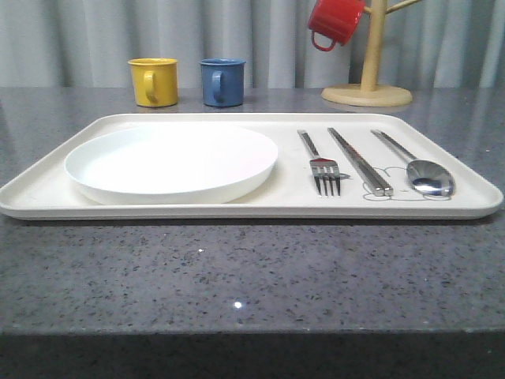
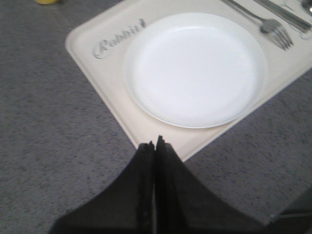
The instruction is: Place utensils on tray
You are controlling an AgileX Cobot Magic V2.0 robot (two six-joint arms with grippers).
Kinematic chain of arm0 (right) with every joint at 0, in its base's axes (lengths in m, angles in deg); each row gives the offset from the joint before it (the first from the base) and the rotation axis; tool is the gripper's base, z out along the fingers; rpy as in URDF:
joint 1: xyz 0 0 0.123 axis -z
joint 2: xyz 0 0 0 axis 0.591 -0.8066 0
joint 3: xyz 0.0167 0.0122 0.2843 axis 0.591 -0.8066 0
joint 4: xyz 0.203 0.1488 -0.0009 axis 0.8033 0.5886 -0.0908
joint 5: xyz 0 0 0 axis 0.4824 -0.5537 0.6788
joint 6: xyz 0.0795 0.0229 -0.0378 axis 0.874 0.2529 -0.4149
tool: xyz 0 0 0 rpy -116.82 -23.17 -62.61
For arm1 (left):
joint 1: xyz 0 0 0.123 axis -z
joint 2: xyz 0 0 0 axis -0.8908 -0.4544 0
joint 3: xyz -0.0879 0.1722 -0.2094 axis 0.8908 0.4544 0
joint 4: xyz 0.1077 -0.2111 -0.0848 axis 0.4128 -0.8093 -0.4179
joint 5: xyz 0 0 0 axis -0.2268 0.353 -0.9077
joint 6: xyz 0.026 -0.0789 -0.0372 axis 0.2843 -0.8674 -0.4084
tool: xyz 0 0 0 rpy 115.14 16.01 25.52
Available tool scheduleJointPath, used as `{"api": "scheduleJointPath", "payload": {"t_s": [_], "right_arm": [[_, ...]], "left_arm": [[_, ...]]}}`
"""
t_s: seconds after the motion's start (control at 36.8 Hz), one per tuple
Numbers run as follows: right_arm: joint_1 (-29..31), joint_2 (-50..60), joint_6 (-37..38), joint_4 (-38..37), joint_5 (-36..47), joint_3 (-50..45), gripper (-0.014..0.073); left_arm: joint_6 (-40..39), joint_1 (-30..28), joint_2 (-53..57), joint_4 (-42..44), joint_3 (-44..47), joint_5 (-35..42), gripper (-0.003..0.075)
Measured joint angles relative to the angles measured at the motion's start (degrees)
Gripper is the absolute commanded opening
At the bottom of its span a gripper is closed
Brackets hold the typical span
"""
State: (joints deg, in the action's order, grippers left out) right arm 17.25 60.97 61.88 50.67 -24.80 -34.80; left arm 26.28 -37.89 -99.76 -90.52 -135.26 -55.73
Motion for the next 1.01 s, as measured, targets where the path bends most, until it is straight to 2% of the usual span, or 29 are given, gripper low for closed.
{"api": "scheduleJointPath", "payload": {"t_s": [0.11, 0.19, 0.33, 0.62, 0.79, 0.87, 1.01], "right_arm": [[0.0, 0.0, 0.0, 0.0, 0.0, 0.0, -0.0069], [0.0, 0.0, 0.0, 0.0, 0.0, 0.0, -0.0069], [0.0, 0.0, 0.0, 0.0, 0.0, 0.0, -0.0069], [0.0, 0.0, 0.0, 0.0, 0.0, 0.0, -0.0069], [0.0, 0.0, 0.0, 0.0, 0.0, 0.0, -0.0069], [0.0, 0.0, 0.0, 0.0, 0.0, 0.0, -0.0069], [0.0, 0.0, 0.0, 0.0, -0.1, 0.0, -0.0069]], "left_arm": [[0.0, -7.8, 5.0, 0.1, 1.6, 1.3, -0.0018], [0.0, -13.0, 9.3, 0.3, 4.8, 5.6, -0.0018], [0.1, -17.4, 16.6, 0.4, 12.2, 12.6, -0.0018], [0.1, -22.1, 36.1, 0.4, 36.9, 29.9, -0.0018], [0.1, -23.6, 43.8, -0.6, 47.5, 38.0, -0.0018], [0.1, -23.8, 44.9, -2.0, 50.6, 40.9, -0.0018], [0.1, -23.9, 44.9, -2.9, 50.7, 40.9, -0.0018]]}}
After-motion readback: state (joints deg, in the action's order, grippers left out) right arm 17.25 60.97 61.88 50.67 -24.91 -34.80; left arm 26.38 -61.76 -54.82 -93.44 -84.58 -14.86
